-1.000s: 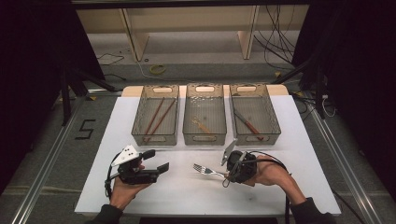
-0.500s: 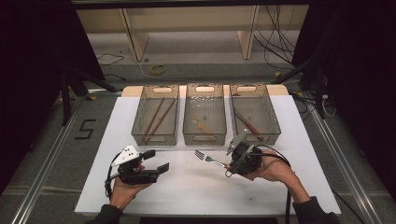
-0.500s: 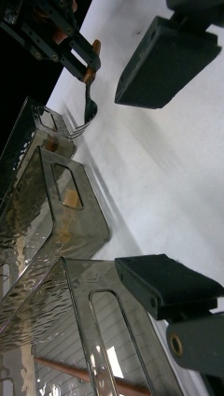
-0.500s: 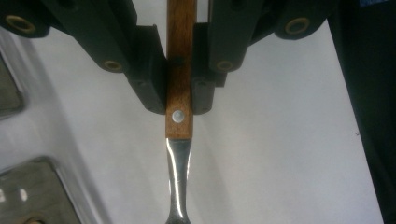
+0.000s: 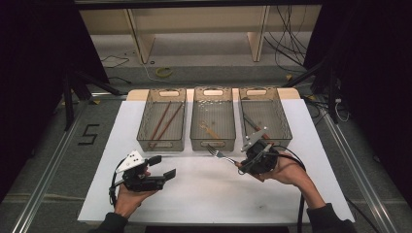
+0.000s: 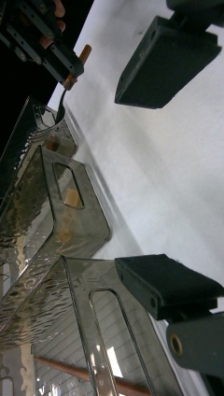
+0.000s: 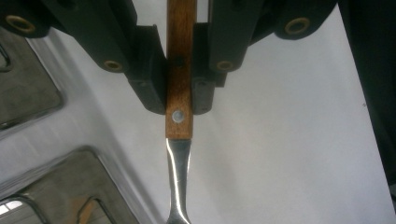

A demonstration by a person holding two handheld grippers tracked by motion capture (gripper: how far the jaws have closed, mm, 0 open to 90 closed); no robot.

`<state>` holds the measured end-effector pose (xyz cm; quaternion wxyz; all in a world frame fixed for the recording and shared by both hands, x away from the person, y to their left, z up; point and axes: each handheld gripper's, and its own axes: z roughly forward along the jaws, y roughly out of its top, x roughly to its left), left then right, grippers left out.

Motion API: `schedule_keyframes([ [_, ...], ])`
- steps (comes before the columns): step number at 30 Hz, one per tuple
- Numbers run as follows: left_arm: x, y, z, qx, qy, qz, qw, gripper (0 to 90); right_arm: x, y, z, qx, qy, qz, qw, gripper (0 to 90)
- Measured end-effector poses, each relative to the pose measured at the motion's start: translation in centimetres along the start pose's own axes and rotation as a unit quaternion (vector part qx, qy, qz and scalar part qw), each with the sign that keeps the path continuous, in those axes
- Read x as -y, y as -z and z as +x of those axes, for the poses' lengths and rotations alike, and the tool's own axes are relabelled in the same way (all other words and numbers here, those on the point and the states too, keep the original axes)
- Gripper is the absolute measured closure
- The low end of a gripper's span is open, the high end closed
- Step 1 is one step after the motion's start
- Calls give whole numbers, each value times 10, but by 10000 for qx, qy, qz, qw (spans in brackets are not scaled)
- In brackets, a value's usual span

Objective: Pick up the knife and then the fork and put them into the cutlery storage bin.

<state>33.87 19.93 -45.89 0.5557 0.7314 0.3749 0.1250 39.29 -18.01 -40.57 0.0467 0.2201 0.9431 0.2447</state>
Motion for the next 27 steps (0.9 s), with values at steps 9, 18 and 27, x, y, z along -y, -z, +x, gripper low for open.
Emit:
schedule_keyframes([
  [9,1,2,0,-23,22,-17,10000,169,2,9,-10,84,-201,-348,9992,776],
  [18,1,0,1,-11,14,20,10000,170,5,28,-21,336,-449,-798,9952,776],
  [27,1,1,1,1,50,-15,10000,170,6,42,-33,564,-732,-1156,9890,776],
])
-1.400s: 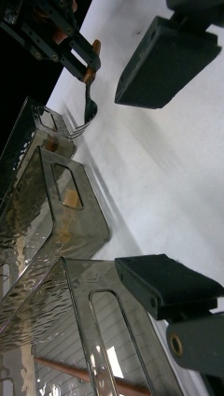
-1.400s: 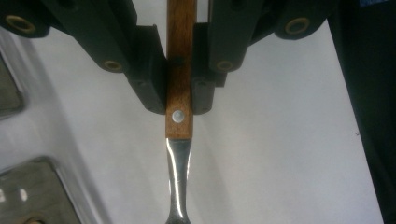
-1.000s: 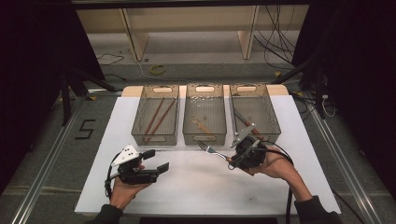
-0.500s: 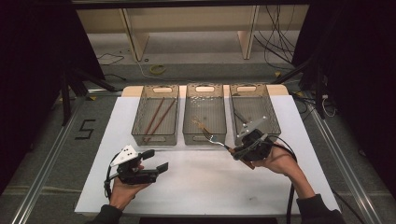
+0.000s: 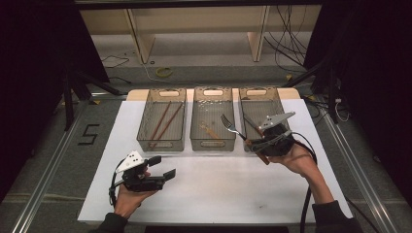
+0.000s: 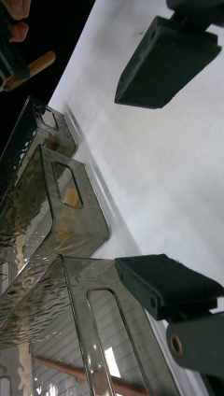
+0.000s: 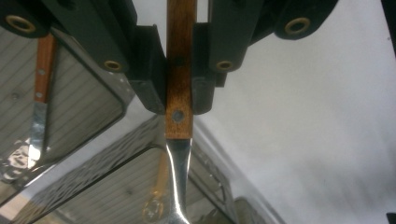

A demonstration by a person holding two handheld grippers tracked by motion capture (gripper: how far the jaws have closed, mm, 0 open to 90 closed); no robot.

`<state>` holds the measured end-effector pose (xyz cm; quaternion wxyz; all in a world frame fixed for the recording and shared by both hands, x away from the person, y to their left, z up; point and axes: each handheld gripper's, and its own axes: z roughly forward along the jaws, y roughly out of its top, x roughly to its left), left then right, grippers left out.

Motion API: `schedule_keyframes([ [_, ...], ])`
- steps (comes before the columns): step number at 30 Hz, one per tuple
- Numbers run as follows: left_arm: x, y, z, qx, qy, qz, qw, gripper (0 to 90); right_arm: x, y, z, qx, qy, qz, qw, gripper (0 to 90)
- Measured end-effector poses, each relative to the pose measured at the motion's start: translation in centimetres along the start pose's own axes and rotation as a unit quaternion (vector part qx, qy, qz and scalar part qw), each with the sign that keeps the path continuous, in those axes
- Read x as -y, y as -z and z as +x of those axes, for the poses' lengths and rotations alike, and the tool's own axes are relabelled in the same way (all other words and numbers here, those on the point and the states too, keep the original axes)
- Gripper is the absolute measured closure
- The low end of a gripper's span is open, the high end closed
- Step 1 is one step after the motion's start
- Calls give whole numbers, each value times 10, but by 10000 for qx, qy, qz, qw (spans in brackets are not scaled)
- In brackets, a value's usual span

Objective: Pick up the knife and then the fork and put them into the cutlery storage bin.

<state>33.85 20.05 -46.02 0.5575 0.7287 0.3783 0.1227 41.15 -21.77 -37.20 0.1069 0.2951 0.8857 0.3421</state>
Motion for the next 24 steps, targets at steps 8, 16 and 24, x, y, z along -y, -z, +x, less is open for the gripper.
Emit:
schedule_keyframes([
  [8,0,0,1,16,0,-6,10000,169,-4,12,-12,215,-224,-314,9990,776],
  [16,0,0,1,19,4,-11,10000,170,-6,18,-22,690,-347,-466,9959,776],
  [24,0,0,1,22,10,-9,10000,170,-2,14,-40,907,-681,-535,9921,776],
])
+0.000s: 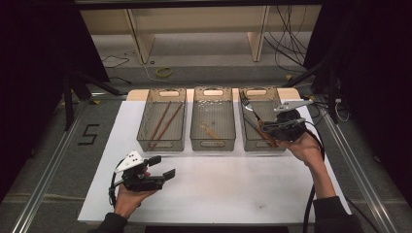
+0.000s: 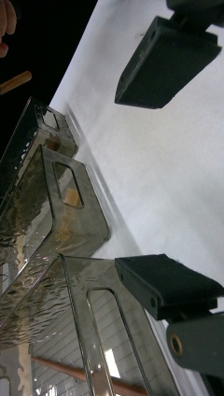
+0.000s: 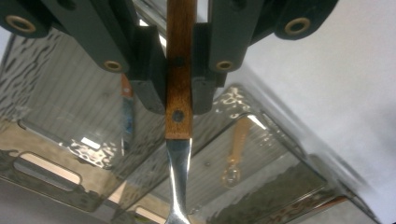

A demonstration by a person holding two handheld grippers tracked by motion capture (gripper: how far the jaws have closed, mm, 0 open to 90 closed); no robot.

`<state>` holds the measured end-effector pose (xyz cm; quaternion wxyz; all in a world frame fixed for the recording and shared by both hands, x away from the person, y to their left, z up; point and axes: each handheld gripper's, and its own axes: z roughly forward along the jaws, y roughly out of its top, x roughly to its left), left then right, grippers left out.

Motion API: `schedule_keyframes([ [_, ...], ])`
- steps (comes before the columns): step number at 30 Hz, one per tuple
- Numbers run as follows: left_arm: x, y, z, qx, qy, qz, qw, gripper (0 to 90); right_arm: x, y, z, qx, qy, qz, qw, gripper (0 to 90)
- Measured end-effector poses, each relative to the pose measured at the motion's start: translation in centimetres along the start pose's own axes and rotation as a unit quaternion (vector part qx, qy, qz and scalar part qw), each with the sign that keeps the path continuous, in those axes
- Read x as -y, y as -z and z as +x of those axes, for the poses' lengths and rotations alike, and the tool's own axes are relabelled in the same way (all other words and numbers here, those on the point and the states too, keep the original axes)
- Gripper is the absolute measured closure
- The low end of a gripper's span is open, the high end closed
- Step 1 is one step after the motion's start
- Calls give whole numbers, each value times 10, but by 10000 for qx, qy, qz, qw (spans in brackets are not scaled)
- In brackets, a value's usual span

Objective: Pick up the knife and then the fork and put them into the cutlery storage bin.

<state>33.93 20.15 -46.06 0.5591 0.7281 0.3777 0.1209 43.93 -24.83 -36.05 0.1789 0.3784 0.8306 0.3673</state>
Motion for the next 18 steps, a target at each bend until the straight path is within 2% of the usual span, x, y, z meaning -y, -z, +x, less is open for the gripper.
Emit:
schedule_keyframes([
  [7,0,-1,-1,15,-9,21,10000,170,2,-7,-17,261,-289,-91,9992,775],
  [10,0,-1,-1,14,-19,37,10000,170,2,-11,-22,297,-409,-133,9986,776],
  [18,0,-1,-1,18,-7,27,10000,170,-1,-21,-30,435,-529,-170,9975,775],
])
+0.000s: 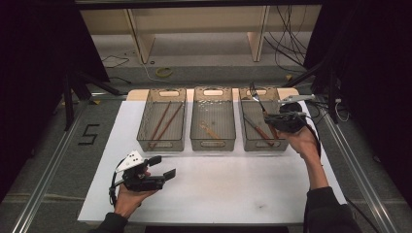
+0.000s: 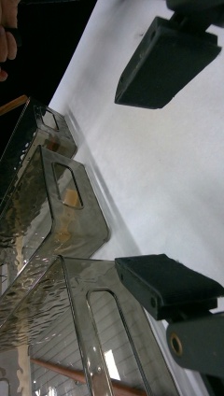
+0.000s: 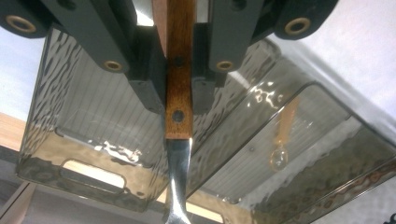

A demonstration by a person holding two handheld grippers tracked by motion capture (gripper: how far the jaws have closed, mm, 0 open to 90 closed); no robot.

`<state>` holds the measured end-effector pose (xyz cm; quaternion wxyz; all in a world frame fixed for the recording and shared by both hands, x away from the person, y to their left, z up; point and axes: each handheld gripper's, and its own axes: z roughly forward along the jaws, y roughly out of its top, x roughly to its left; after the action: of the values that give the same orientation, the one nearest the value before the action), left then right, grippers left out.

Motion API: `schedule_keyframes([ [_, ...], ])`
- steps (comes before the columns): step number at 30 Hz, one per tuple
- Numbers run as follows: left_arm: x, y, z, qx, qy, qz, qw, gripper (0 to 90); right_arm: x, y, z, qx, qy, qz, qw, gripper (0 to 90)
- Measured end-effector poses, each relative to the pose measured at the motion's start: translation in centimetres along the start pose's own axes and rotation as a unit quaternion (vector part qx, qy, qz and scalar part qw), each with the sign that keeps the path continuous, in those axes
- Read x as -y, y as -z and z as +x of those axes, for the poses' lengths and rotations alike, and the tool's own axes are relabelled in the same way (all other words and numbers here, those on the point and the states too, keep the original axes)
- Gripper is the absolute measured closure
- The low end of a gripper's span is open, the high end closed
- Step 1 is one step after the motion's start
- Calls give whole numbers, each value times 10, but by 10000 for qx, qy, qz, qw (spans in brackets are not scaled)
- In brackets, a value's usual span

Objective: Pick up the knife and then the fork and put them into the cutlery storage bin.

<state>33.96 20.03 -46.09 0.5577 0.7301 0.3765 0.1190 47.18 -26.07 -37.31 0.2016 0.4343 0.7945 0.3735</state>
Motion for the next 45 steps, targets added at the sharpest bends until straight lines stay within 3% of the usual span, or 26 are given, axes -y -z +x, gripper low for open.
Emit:
schedule_keyframes([
  [12,0,-2,0,-1,1,19,10000,170,-5,-12,-13,227,-103,178,9995,775],
  [18,0,-1,1,-12,12,4,10000,170,-5,-21,-21,349,-115,428,9984,775],
  [24,0,-2,1,-10,2,22,10000,171,-1,-28,-29,327,-178,597,9975,774],
  [45,0,-2,1,-5,5,20,10000,171,5,-50,-24,193,-172,1240,9919,760],
])
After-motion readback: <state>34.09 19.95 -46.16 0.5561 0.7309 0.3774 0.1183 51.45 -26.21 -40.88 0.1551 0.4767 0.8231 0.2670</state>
